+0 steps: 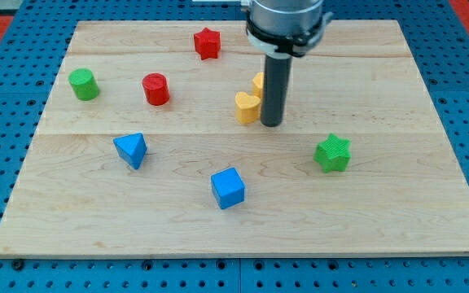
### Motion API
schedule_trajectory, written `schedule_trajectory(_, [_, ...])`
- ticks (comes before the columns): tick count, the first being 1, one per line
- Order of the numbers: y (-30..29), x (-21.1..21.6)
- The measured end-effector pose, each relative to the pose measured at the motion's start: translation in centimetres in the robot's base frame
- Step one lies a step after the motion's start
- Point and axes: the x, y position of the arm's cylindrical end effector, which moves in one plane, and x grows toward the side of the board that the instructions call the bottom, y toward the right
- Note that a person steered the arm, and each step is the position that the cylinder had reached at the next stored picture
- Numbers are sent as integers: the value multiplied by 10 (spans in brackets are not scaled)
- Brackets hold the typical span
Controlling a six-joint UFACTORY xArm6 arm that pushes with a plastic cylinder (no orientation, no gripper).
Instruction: Move the yellow blocks vertically to each other
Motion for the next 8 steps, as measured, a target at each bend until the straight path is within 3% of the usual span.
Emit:
schedule_trajectory(1, [-39, -16])
schedule_trajectory(2, [17, -22])
schedule_trajectory(3, [15, -80])
schedule_trajectory(4, [32, -88])
schedule_trajectory(5, [43, -16])
schedule_trajectory(6, [-27, 42])
schedule_trajectory(7, [-79, 24])
schedule_trajectory(8, [-97, -1])
